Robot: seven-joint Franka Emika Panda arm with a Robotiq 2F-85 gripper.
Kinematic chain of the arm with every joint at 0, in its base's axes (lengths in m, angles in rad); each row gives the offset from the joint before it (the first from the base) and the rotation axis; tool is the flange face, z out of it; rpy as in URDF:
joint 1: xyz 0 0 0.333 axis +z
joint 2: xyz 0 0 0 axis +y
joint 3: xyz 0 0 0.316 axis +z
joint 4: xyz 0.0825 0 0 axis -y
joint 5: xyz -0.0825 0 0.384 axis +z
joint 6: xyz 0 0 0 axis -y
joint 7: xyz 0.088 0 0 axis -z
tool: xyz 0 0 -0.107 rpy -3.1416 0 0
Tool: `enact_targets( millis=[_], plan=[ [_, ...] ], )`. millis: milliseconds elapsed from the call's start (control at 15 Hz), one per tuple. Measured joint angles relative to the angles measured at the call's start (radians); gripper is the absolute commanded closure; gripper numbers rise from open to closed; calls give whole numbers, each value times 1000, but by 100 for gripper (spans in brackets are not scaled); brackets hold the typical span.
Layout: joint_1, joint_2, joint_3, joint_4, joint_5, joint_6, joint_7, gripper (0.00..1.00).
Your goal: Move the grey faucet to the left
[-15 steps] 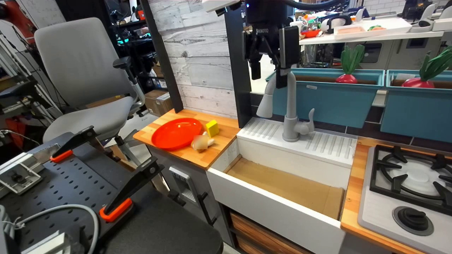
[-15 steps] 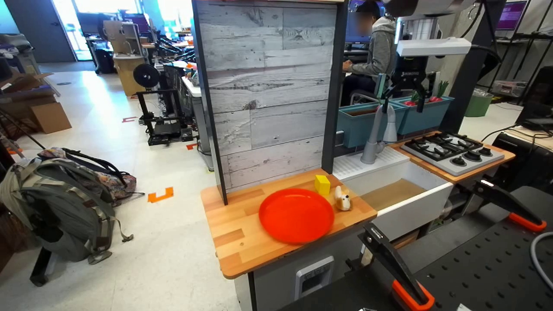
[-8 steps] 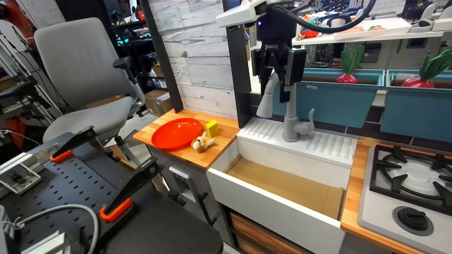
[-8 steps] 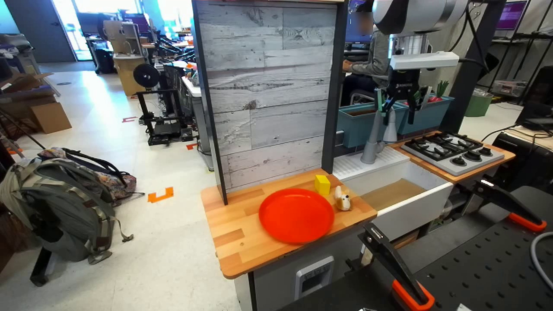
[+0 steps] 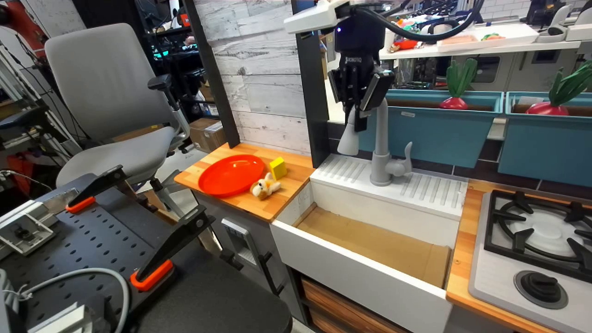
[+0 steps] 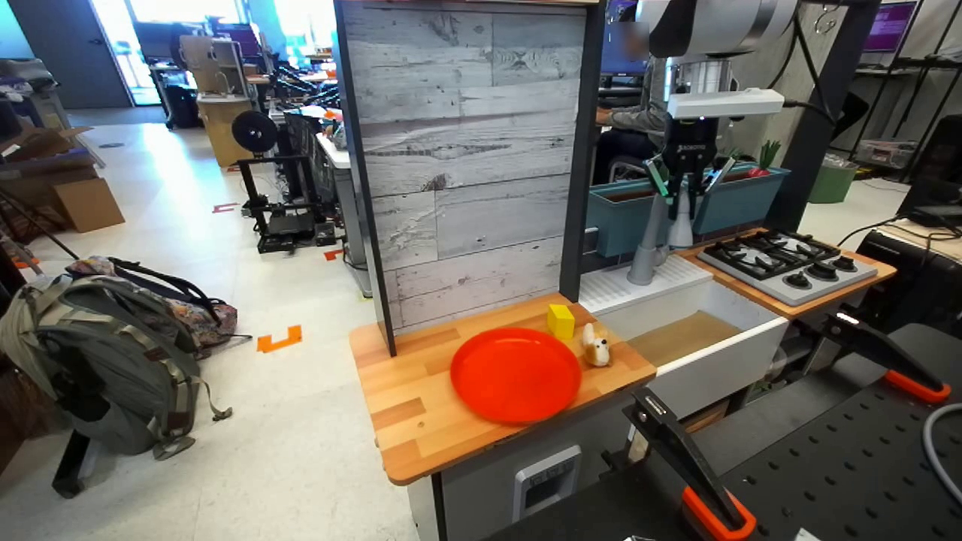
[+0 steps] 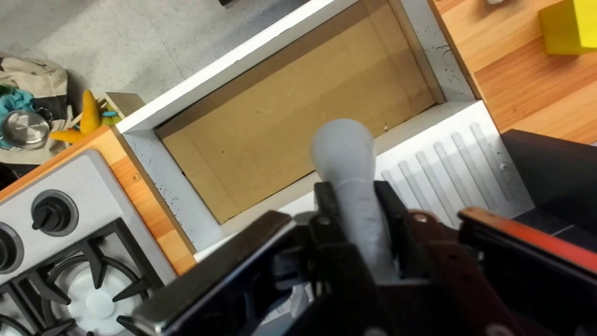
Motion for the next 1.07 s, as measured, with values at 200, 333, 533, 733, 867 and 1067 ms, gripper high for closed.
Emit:
enact_targets(
  millis=[200,333,533,733,867,1067],
  plan=[
    [-5,1,1,0,37,-1,0,94],
    [-14,1,3,1,87,-3,2,94],
    [-23,4,7,6,129,-7,4,94],
    [-23,10,13,16,148,-10,42,94],
    [-21,19,18,33,157,-16,76,94],
    [-20,38,34,69,194,-13,128,94]
  ],
)
